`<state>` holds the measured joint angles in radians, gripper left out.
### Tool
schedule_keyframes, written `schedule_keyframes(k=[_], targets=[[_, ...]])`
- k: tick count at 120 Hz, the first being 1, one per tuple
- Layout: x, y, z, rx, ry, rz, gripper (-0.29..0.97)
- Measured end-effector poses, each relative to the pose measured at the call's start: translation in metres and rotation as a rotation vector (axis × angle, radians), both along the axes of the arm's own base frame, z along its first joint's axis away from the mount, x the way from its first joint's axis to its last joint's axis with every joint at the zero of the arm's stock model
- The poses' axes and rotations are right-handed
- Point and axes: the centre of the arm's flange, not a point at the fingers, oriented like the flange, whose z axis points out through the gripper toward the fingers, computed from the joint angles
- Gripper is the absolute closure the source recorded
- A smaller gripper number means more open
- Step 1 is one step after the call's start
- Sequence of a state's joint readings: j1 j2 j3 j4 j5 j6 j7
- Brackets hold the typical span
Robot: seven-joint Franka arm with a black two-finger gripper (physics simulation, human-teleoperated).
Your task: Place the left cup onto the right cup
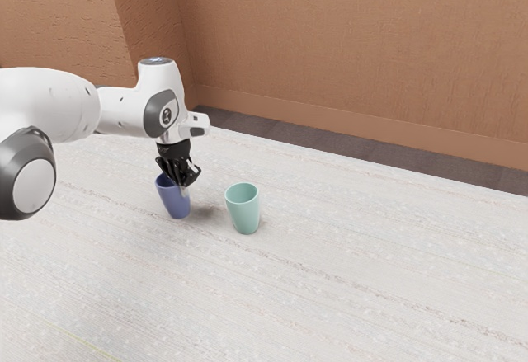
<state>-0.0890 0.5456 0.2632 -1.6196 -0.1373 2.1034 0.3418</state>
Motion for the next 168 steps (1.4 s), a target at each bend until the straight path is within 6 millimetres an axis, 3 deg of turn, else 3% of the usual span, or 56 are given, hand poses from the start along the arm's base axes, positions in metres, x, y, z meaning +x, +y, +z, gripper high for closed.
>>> schedule_keyframes(k=[29, 94, 127, 168], targets=[[-0.002, 0.006, 0.018, 0.003, -0.017, 0.007, 0.78], [-0.021, -0.001, 0.111, 0.004, -0.081, -0.022, 0.78], [-0.035, -0.030, 0.145, 0.005, -0.114, -0.073, 0.78], [-0.050, -0.077, 0.173, 0.002, -0.145, -0.135, 0.78]])
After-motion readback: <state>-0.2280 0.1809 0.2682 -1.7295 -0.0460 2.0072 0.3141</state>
